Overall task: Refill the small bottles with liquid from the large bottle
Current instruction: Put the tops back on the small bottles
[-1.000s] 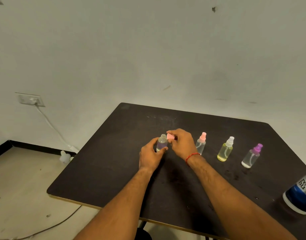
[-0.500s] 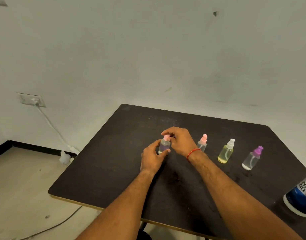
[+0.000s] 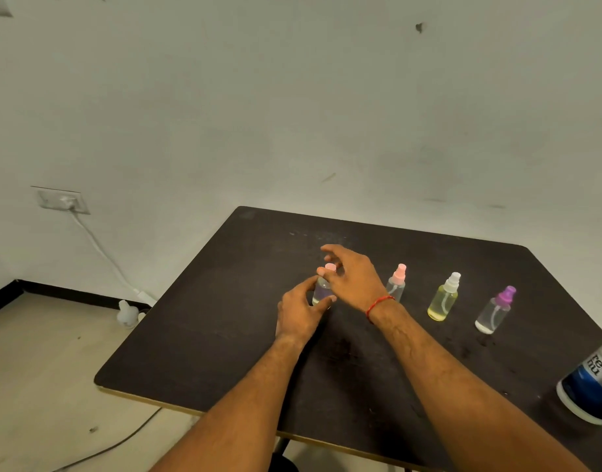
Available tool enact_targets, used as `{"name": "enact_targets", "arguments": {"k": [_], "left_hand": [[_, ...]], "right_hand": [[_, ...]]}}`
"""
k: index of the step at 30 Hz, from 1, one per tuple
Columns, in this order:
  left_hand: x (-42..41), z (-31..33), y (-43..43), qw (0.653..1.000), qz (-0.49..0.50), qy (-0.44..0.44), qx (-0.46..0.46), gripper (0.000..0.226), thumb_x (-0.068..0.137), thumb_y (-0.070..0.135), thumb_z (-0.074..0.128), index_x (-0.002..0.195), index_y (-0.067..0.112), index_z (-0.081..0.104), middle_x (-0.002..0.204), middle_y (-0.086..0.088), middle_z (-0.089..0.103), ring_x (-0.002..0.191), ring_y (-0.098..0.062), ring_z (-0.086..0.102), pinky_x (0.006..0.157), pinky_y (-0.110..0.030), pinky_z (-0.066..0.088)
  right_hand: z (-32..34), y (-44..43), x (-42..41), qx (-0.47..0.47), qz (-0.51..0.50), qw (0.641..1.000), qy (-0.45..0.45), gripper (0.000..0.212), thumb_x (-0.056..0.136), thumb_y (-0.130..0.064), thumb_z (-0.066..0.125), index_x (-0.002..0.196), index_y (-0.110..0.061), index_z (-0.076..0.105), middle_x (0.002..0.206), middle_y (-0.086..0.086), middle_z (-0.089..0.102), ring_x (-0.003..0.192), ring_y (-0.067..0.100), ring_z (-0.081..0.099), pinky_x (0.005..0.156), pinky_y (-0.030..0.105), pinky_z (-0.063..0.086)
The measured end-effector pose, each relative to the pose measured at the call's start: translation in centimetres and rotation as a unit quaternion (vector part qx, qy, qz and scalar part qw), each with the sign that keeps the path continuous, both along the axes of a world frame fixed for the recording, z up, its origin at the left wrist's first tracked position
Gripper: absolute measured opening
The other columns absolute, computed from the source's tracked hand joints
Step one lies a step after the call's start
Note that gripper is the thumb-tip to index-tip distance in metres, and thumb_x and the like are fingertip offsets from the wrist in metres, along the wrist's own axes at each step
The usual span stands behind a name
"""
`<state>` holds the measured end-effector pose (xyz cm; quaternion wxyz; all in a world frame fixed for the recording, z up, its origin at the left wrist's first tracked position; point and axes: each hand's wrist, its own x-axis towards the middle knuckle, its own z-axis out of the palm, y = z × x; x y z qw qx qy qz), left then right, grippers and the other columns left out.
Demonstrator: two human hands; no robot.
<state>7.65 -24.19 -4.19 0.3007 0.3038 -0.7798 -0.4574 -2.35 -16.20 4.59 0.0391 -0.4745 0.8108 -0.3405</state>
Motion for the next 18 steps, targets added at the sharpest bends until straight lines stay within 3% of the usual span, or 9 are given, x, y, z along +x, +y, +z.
{"name": "enact_targets", "arguments": {"k": [2,3,6,8,10,11,13,15,18], "left_hand": [[-0.1,-0.1,-0.1,1.000,-0.003,0.000,0.004,0.046,0.085,0.040,0.078,0.128,0.034,0.065,0.119,0.015,0.070,0.105,-0.003,0.063,0.098,-0.031,0.054],[-0.1,-0.1,-0.1,1.000,-0.002,-0.002,0.004,0.046,0.085,0.040,0.079,0.128,0.033,0.065,0.119,0.015,0.070,0.105,-0.002,0.063,0.097,-0.028,0.053],[0.1,0.1,0.1,1.000,0.001,-0.001,-0.005,0.049,0.085,0.040,0.079,0.132,0.034,0.064,0.120,0.016,0.070,0.102,0.003,0.059,0.089,-0.016,0.045],[0.1,0.2,0.1,1.000,0.000,-0.008,-0.010,0.048,0.086,0.040,0.078,0.131,0.035,0.064,0.114,0.016,0.071,0.094,0.000,0.063,0.085,-0.018,0.050],[0.1,0.1,0.1,1.000,-0.004,-0.007,-0.008,0.043,0.086,0.041,0.077,0.127,0.037,0.065,0.110,0.018,0.072,0.090,-0.002,0.065,0.083,-0.022,0.053],[0.2,0.1,0.1,1.000,-0.008,-0.002,-0.005,0.042,0.086,0.042,0.077,0.126,0.037,0.066,0.112,0.018,0.072,0.093,0.000,0.065,0.084,-0.021,0.052],[0.1,0.0,0.0,1.000,-0.013,0.008,-0.001,0.041,0.086,0.040,0.077,0.126,0.036,0.066,0.114,0.019,0.071,0.100,0.001,0.064,0.087,-0.019,0.050],[0.1,0.0,0.1,1.000,-0.015,0.013,0.002,0.043,0.086,0.039,0.078,0.127,0.034,0.066,0.116,0.020,0.069,0.101,0.002,0.063,0.087,-0.017,0.048],[0.0,-0.1,0.0,1.000,-0.010,0.011,0.000,0.043,0.084,0.041,0.080,0.125,0.036,0.066,0.114,0.021,0.070,0.100,0.003,0.063,0.087,-0.016,0.047]], "right_hand": [[-0.5,0.2,-0.1,-0.027,0.003,1.000,0.009,0.043,0.087,-0.011,0.068,0.128,-0.023,0.059,0.117,-0.001,0.066,0.109,0.015,0.062,0.099,0.037,0.052],[-0.7,0.2,-0.1,-0.037,-0.011,0.999,0.016,0.040,0.087,-0.010,0.068,0.124,-0.023,0.062,0.112,-0.001,0.067,0.104,0.013,0.062,0.097,0.037,0.053],[-0.8,0.1,0.0,-0.031,-0.055,0.997,0.034,0.039,0.083,-0.037,0.074,0.118,-0.023,0.062,0.093,-0.006,0.065,0.084,0.009,0.061,0.085,0.035,0.057],[-0.7,0.1,0.2,0.003,-0.079,0.996,0.033,0.058,0.076,-0.063,0.068,0.119,-0.025,0.057,0.087,-0.007,0.064,0.080,0.010,0.062,0.079,0.033,0.057],[-0.7,0.3,0.4,-0.002,-0.084,0.996,0.014,0.069,0.074,-0.073,0.061,0.124,-0.026,0.053,0.090,-0.006,0.066,0.083,0.011,0.064,0.077,0.032,0.057],[-0.9,0.4,0.4,-0.019,-0.077,0.997,-0.003,0.063,0.079,-0.065,0.063,0.127,-0.026,0.052,0.096,-0.005,0.066,0.087,0.011,0.064,0.080,0.032,0.057],[-1.3,0.5,0.4,-0.059,-0.046,0.997,-0.034,0.049,0.088,-0.027,0.069,0.133,-0.025,0.051,0.110,-0.003,0.066,0.099,0.009,0.062,0.090,0.033,0.056],[-1.8,0.8,0.5,-0.087,-0.033,0.994,-0.056,0.056,0.084,0.001,0.063,0.133,-0.024,0.052,0.114,-0.001,0.066,0.102,0.008,0.060,0.095,0.034,0.054],[-2.3,1.1,0.6,-0.119,-0.071,0.989,-0.055,0.052,0.081,0.007,0.061,0.126,-0.021,0.059,0.105,0.001,0.070,0.098,0.012,0.065,0.090,0.036,0.057]]}}
